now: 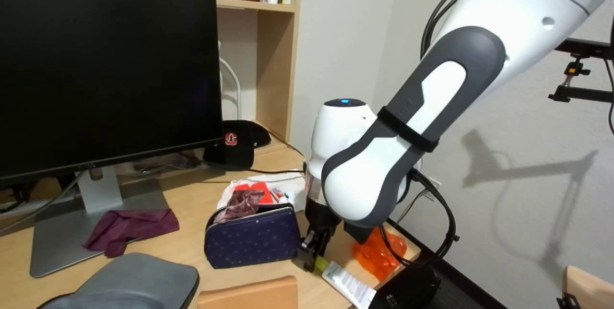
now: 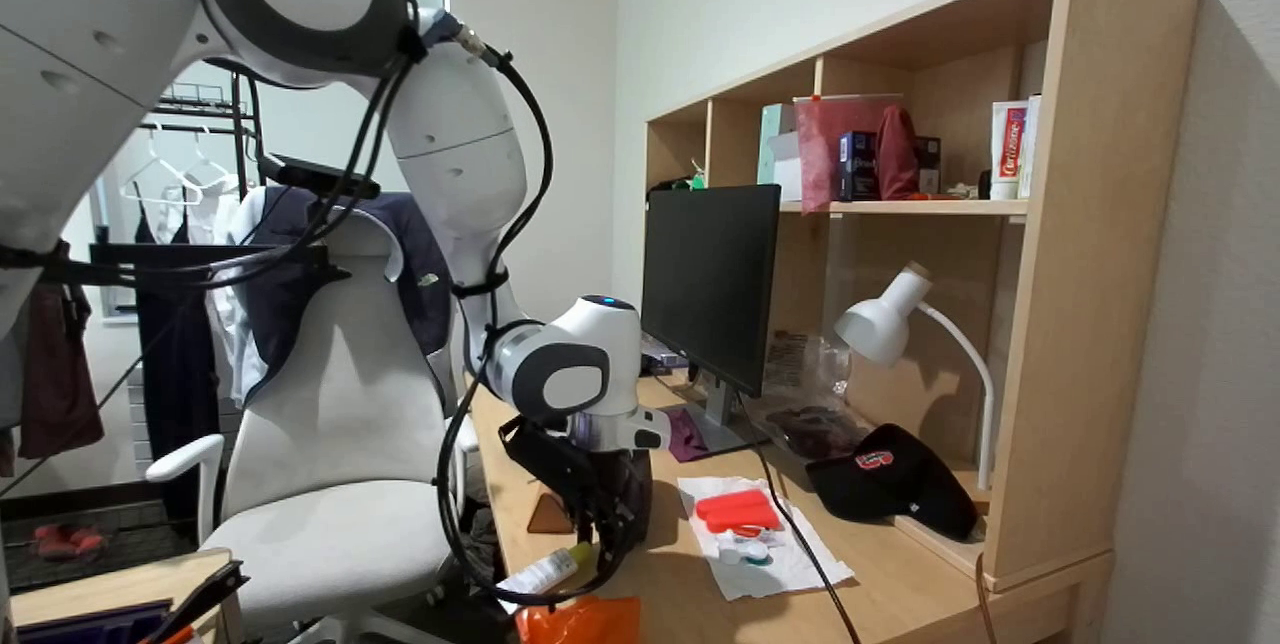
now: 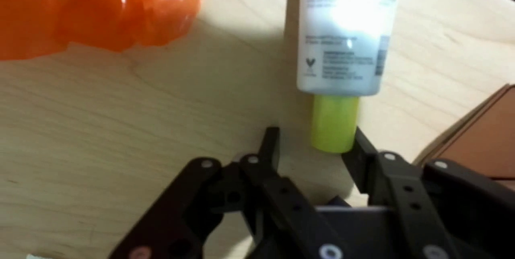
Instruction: Move the bottle to the right edge of the desk
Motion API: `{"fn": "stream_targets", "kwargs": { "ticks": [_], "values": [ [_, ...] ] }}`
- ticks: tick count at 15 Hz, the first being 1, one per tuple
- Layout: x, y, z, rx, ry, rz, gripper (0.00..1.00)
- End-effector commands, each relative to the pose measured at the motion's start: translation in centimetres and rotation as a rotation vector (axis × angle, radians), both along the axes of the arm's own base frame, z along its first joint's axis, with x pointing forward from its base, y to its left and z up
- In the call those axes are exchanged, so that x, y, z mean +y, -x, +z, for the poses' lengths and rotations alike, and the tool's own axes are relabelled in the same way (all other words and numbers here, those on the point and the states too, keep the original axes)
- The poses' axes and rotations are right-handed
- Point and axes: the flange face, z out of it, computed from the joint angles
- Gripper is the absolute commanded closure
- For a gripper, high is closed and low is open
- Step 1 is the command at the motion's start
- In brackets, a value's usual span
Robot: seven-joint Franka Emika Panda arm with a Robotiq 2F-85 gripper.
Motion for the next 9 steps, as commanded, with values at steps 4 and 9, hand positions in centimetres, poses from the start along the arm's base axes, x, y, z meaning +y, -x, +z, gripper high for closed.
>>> {"fn": "stream_targets", "kwargs": {
  "ticks": [4,9],
  "values": [
    [0.1,1.7,0.7,0.085,0.017,-0.053,0.87],
    [-0.4,1.1,2.4,0.120,0.027,-0.023,0.87]
  ]
}}
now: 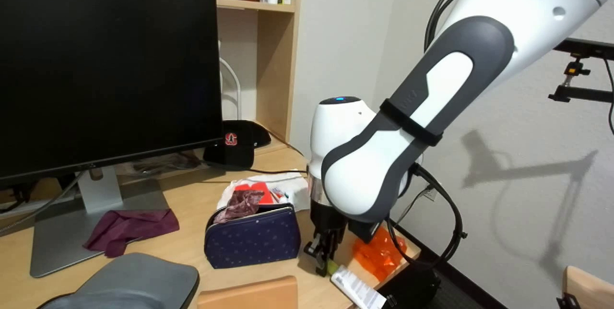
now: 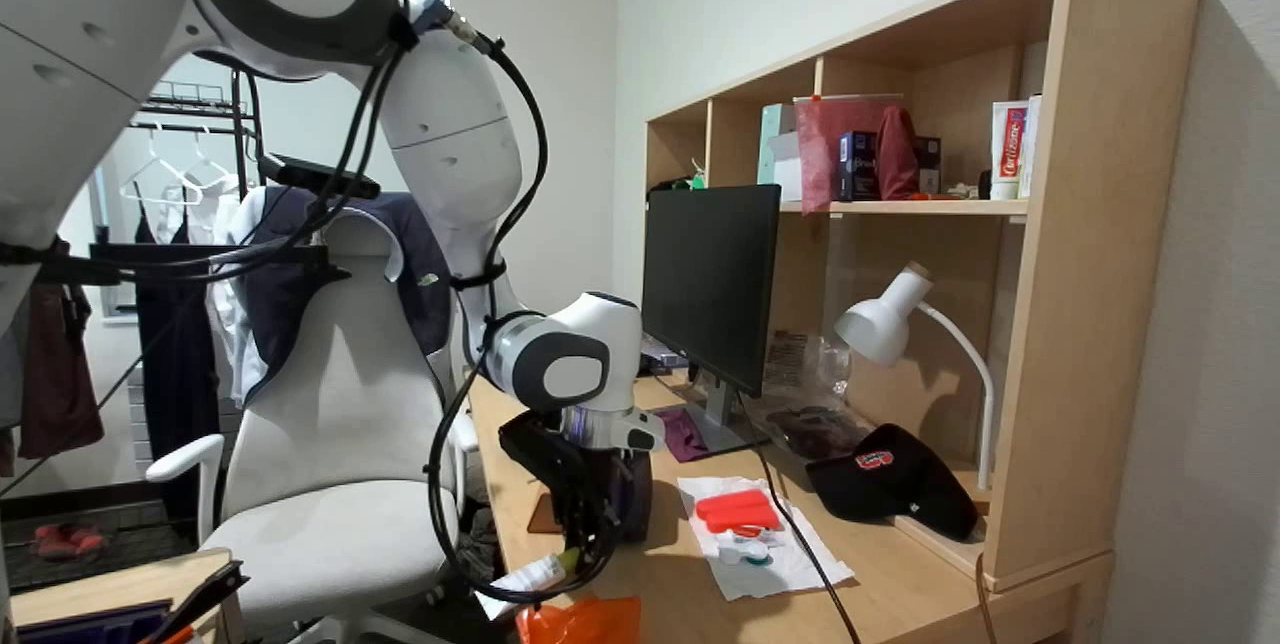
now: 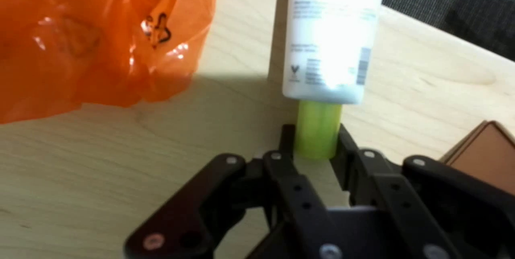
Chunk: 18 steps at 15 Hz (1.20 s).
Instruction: Move the bottle to the right edge of the desk
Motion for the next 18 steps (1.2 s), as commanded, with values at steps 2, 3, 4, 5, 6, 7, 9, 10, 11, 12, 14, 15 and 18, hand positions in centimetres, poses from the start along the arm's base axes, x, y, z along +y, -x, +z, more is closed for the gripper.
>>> {"fn": "stream_targets", "kwargs": {
  "ticks": [2,3,4,5,6,7,9,10,11,12,14,15,18],
  "values": [
    [-1.2,-0.6,3.6,0.030,0.003,0.001,0.87],
    [-1.5,-1.2,4.6,0.033,0.008,0.001,0.87],
    [-1.8,-1.7,5.6,0.035,0.011,-0.004,0.87],
    [-2.3,-2.4,6.7,0.035,0.012,-0.010,0.87],
    [-2.9,-3.1,7.8,0.034,0.010,-0.014,0.87],
    [-3.6,-3.9,9.0,0.037,0.004,-0.014,0.87],
    [-4.9,-5.6,11.0,0.028,-0.011,-0.021,0.87],
    [-5.6,-6.4,11.8,0.026,-0.015,-0.025,0.87],
    [-6.0,-7.2,12.3,0.020,-0.035,-0.015,0.87],
    [-5.1,-6.2,11.2,0.012,0.010,-0.034,0.74],
    [-6.0,-7.1,12.3,0.004,-0.005,-0.031,0.74],
    [-6.2,-7.2,12.4,0.004,-0.006,-0.030,0.74],
    [-6.0,-7.1,12.1,0.009,-0.007,-0.027,0.87]
  ]
}}
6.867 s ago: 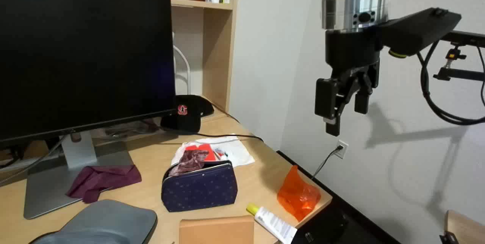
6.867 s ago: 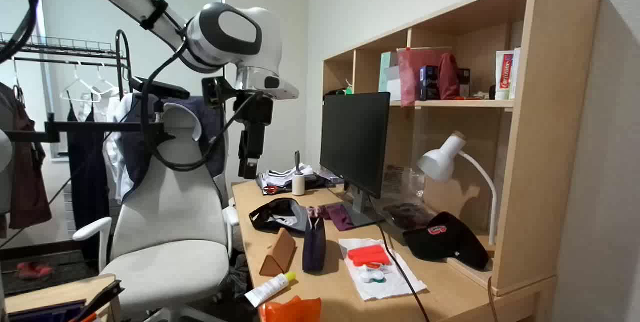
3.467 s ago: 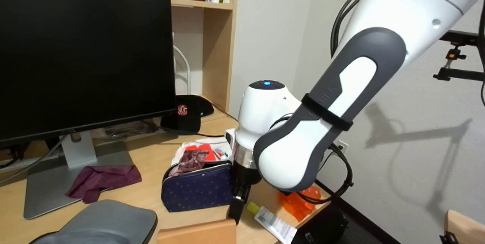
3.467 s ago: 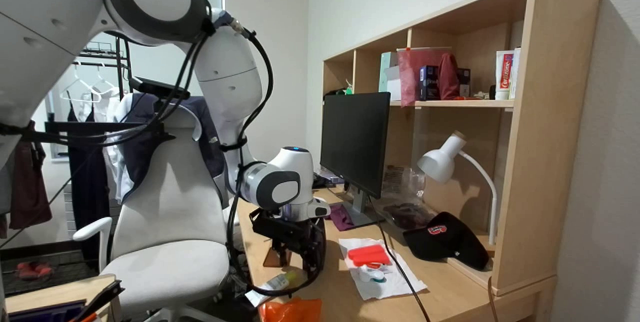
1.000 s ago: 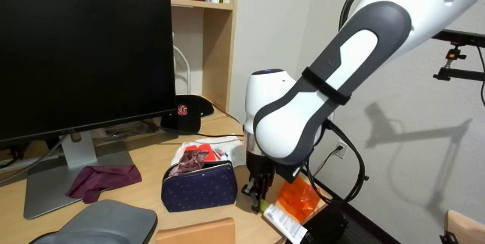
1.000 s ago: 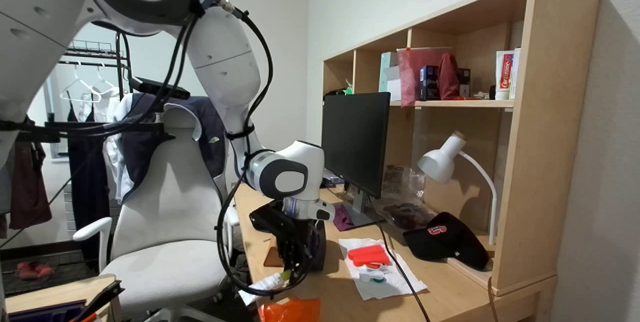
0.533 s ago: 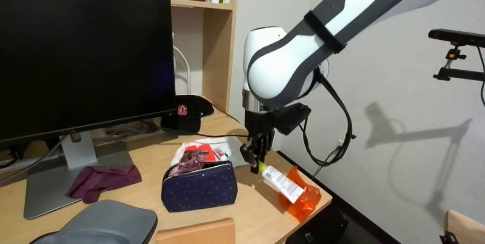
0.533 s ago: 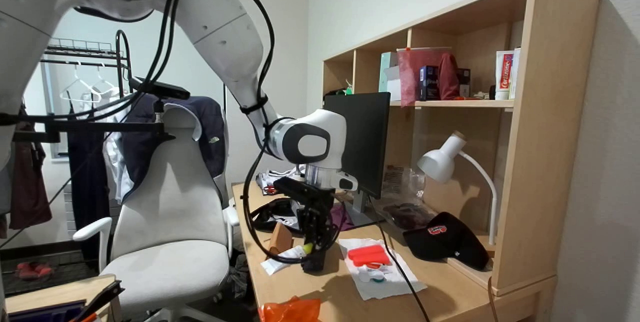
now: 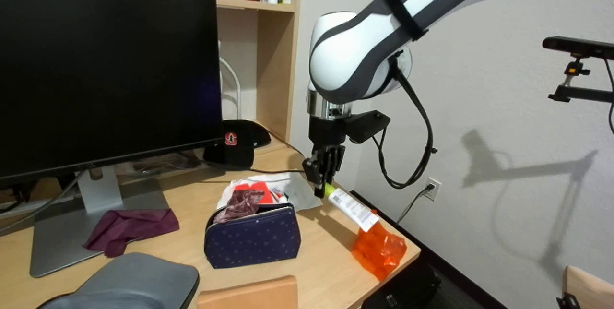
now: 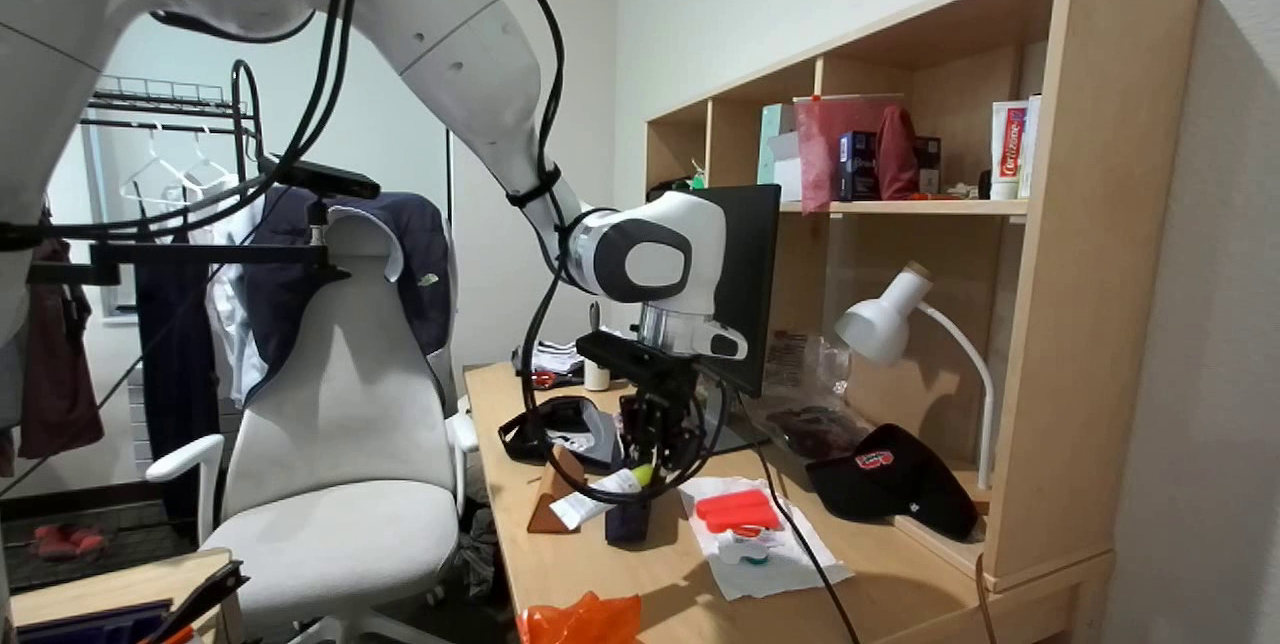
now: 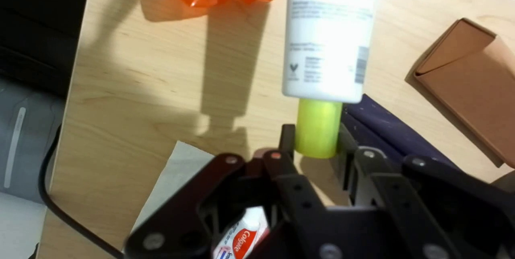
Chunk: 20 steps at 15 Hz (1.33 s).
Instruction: Move the bottle to the right edge of the desk
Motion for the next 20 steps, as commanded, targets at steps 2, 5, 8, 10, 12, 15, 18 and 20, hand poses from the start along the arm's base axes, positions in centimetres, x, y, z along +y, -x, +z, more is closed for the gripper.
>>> {"fn": "stream_targets", "kwargs": {
  "ticks": [2,5,8,10,12,15,18,20],
  "values": [
    [0.3,-0.9,-1.0,0.016,-0.009,-0.005,0.87],
    [0.6,-2.0,-2.0,0.019,-0.015,-0.038,0.87],
    [0.2,-3.0,-2.8,0.016,0.061,-0.007,0.87],
    [-0.6,-3.4,-2.8,0.030,0.167,0.073,0.87],
    [-0.9,-3.4,-2.6,0.043,0.232,0.187,0.87],
    [-0.9,-3.2,-2.9,0.024,0.245,0.191,0.74],
    [-0.4,-3.3,-2.7,0.023,0.284,0.234,0.74],
    [-0.3,-3.5,-2.8,0.013,0.267,0.302,0.87]
  ]
}}
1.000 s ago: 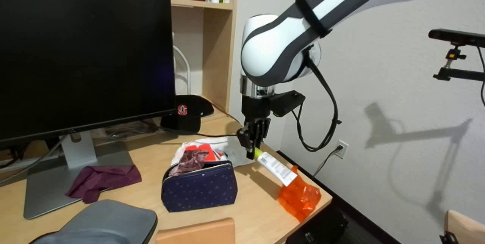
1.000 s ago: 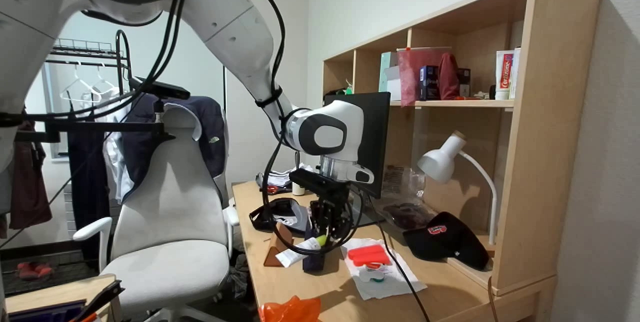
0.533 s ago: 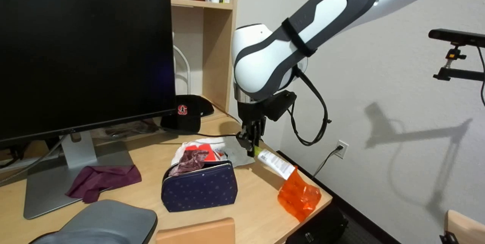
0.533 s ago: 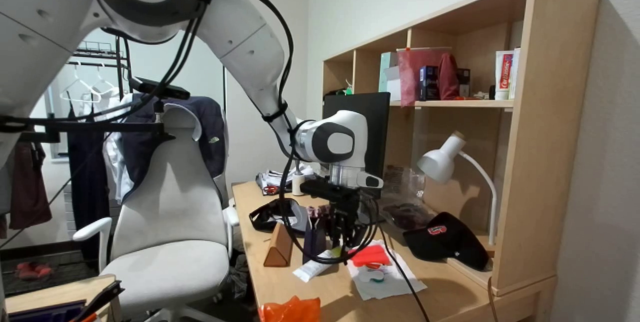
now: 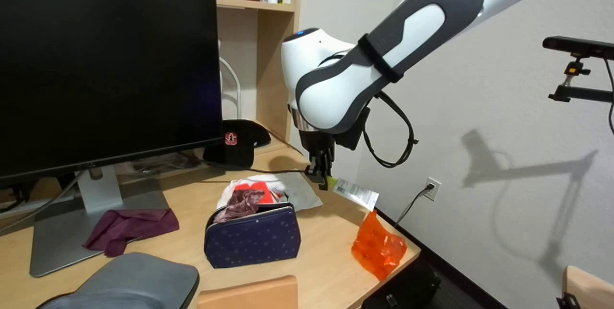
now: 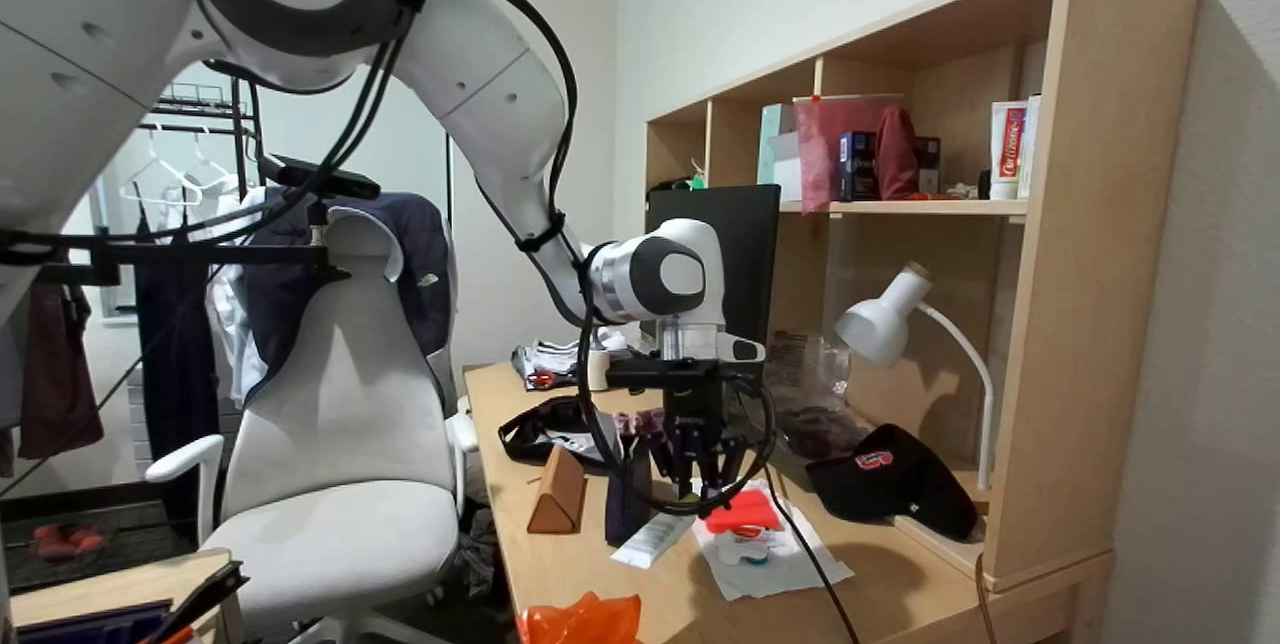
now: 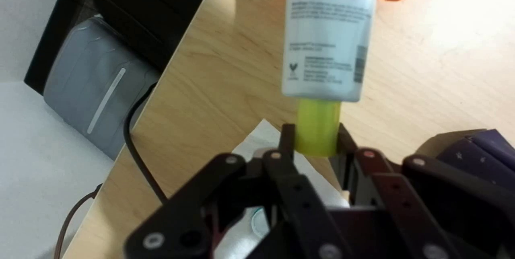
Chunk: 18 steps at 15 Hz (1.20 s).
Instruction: Move the bottle to the right edge of the desk
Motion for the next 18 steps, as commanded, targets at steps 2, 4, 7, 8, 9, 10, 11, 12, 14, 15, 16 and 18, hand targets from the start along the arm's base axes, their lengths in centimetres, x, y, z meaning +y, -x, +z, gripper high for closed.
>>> {"fn": "stream_targets", "kwargs": {
  "ticks": [2,4,7,8,9,10,11,12,14,15,16,18],
  "values": [
    [-0.6,-0.3,-0.1,0.015,-0.044,0.186,0.88],
    [-1.4,-0.2,-0.4,0.048,-0.049,0.285,0.88],
    [-2.3,0.1,-1.3,0.108,-0.060,0.424,0.87],
    [-2.3,0.1,-1.2,0.131,-0.074,0.468,0.87],
    [-2.1,0.0,-1.1,0.102,-0.065,0.373,0.74],
    [-2.3,0.1,-1.3,0.113,-0.073,0.403,0.74],
    [-2.3,0.1,-1.4,0.118,-0.076,0.418,0.74],
    [-2.2,0.1,-1.5,0.121,-0.078,0.426,0.74],
    [-1.9,-0.1,-1.6,0.127,-0.111,0.505,0.87],
    [-1.9,-0.3,-1.7,0.111,-0.143,0.572,0.87],
    [-1.9,-0.3,-2.0,0.112,-0.166,0.616,0.87],
    [-2.1,0.1,-2.8,0.136,-0.212,0.707,0.87]
  ]
}}
